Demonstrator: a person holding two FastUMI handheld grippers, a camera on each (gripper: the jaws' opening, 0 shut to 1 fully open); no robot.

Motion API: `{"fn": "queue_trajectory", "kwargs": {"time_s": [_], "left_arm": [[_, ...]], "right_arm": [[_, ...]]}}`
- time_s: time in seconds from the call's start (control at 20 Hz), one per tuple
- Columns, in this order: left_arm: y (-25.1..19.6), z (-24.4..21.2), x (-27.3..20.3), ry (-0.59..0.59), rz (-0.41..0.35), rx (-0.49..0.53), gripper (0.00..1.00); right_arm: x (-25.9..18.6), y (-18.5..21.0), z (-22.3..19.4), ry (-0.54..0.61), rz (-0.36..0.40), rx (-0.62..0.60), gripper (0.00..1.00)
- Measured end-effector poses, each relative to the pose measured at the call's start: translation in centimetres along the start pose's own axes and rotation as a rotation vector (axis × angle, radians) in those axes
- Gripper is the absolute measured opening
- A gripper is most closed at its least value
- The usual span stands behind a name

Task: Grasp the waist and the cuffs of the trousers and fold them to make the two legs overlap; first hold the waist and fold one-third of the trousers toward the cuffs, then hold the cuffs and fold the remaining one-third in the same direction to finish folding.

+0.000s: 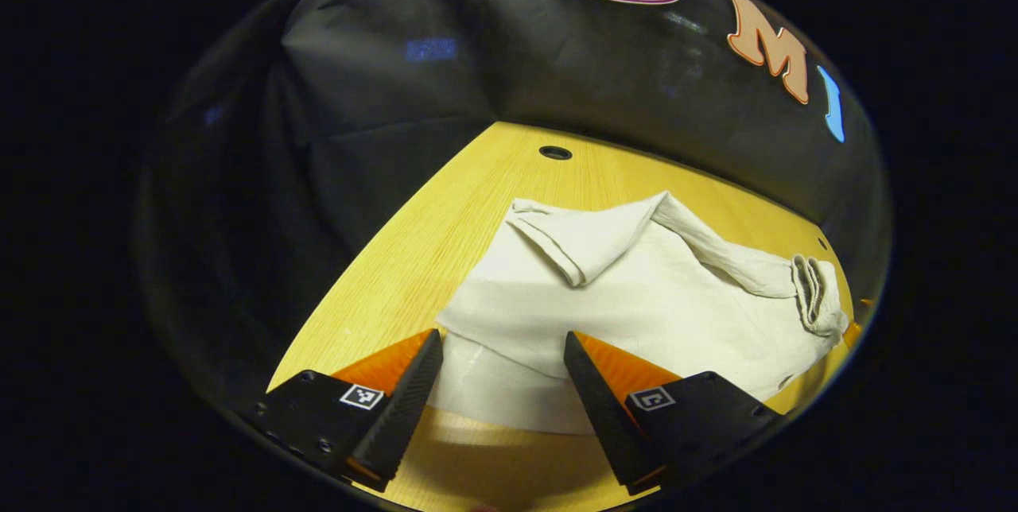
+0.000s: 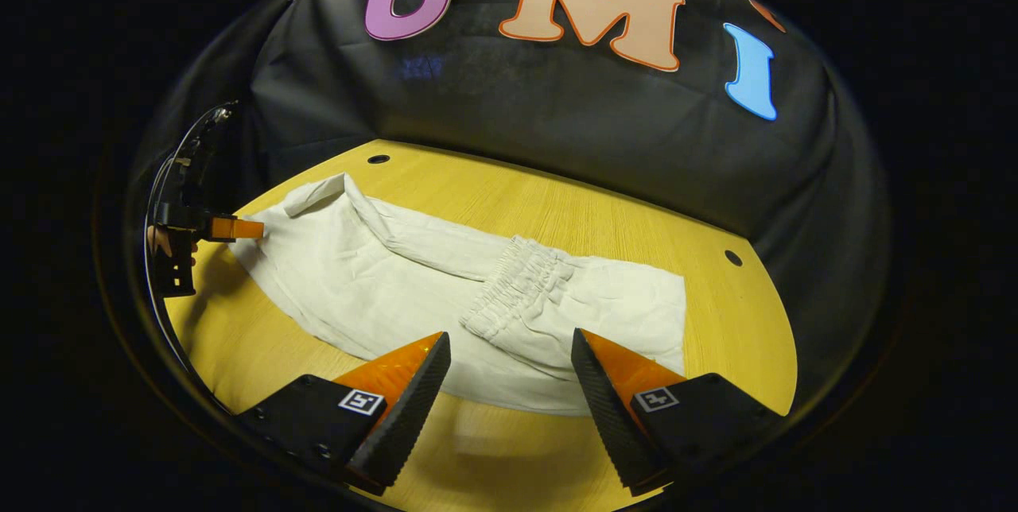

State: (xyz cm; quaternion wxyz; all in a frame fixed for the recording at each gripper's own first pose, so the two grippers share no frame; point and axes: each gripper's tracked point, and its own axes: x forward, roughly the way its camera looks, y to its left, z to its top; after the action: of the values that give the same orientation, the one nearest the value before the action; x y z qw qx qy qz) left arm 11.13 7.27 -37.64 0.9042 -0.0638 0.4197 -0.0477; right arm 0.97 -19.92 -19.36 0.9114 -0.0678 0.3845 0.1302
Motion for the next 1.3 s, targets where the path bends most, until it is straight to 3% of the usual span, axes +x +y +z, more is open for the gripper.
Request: {"fn": "queue_trajectory", "kwargs": {"time_s": [0.1,0.2,0.25,0.35,0.4,0.5,0.6,0.75,0.85,1.15,1.3], "left_arm": [[0.2,-0.3,0.4,0.015,0.035,0.062,0.97],[-0.4,0.3,0.3,0.007,0.017,0.077,0.89],[-0.5,0.1,0.2,0.021,0.022,0.067,0.71],[-1.2,0.3,-0.3,0.011,-0.003,0.052,0.53],[-2.0,0.1,0.1,0.008,-0.018,0.031,0.29],[-2.3,0.3,0.2,-0.003,-0.026,-0.001,0.07],[-2.3,0.3,0.1,0.002,-0.036,-0.050,0.01],[-2.4,0.5,-0.2,0.034,-0.049,-0.136,0.00],[-2.5,2.1,-0.8,-0.008,-0.050,-0.159,0.00],[-7.3,6.6,-3.6,-0.116,-0.100,-0.054,0.00],[-11.4,8.9,-5.1,-0.161,-0.152,-0.053,0.00]], "right_arm": [[-0.1,-0.3,0.0,-0.004,0.000,-0.006,0.98],[-0.1,-0.7,0.0,-0.006,0.003,-0.007,0.99],[-0.2,-1.0,0.0,-0.009,0.003,-0.009,0.99],[-0.4,-1.6,-0.2,-0.007,0.005,-0.007,0.99],[-0.4,-2.1,-0.4,-0.004,0.006,-0.005,0.99],[-0.5,-2.8,-0.6,-0.002,0.006,0.000,0.99],[-0.7,-3.5,-0.5,-0.006,0.008,0.003,0.99],[-1.1,-4.5,-0.2,-0.016,0.010,-0.005,0.99],[-1.4,-5.4,0.0,-0.026,0.008,-0.006,0.99],[-2.4,-7.8,0.1,-0.045,0.014,0.012,0.99],[-2.6,-9.3,-0.1,-0.057,0.018,0.019,0.98]]}}
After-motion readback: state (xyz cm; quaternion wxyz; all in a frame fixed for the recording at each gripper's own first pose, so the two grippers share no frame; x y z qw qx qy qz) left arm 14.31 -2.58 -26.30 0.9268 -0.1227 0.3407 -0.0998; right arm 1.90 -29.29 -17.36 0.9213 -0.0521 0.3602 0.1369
